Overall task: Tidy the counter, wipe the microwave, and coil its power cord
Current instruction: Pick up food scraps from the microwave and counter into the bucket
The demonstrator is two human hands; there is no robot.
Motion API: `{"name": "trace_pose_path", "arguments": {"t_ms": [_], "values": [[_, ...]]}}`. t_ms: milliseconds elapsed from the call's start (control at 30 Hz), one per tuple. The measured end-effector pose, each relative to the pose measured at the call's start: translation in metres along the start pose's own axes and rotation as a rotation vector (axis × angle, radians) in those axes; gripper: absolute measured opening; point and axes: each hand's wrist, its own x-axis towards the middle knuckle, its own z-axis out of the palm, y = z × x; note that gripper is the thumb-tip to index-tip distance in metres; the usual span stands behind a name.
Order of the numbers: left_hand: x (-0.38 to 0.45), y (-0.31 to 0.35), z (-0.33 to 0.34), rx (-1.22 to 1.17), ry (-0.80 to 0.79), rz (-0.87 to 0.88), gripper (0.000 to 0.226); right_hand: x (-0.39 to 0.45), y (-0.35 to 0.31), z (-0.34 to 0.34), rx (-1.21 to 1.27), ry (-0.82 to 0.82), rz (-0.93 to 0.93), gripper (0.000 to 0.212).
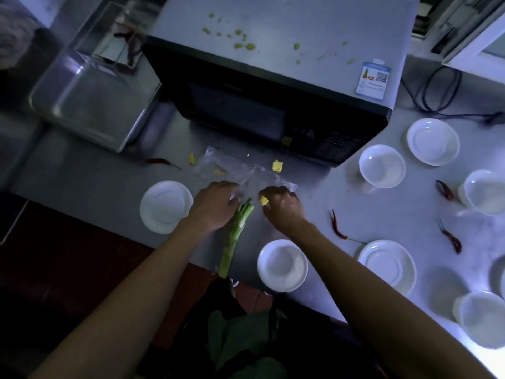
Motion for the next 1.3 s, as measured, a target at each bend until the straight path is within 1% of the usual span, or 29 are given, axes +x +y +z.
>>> {"name": "trace_pose_path", "arguments": {"t_ms": [67,233,400,633,767,867,933,1100,1233,1300], "values": [[0.005,-0.008,-0.005,-0.008,0.018,0.036,0.012,0.003,-0.005,0.004,-0.043,0.018,0.016,0.035],[0.015,-0.027,-0.016,-0.058,0.018,0.093,0.019,0.009,-0.014,0.011,-0.16,0.036,0.052,0.028],[0.023,-0.046,-0.019,-0.078,-0.026,0.093,0.038,0.012,-0.017,0.014,-0.141,0.05,0.166,0.021],[0.032,-0.059,-0.026,-0.086,0.018,0.177,0.035,0.014,-0.03,0.015,-0.029,0.104,0.276,0.014],[0.033,-0.068,-0.032,-0.09,0.034,0.2,0.036,0.022,-0.046,0.012,0.057,0.178,0.267,0.008],[0.032,-0.079,-0.04,-0.107,0.075,0.189,0.034,0.035,-0.064,0.01,0.132,0.216,0.241,0.01],[0.032,-0.09,-0.046,-0.107,0.102,0.161,0.028,0.045,-0.077,0.009,0.174,0.23,0.224,0.011],[0.035,-0.122,-0.059,-0.086,0.157,0.097,0.023,0.068,-0.104,0.015,0.206,0.199,0.187,0.014],[0.042,-0.142,-0.066,-0.082,0.237,0.101,0.022,0.08,-0.12,0.022,0.212,0.183,0.181,0.016],[0.048,-0.15,-0.067,-0.064,0.242,0.109,0.022,0.085,-0.125,0.025,0.21,0.177,0.176,0.016]]}}
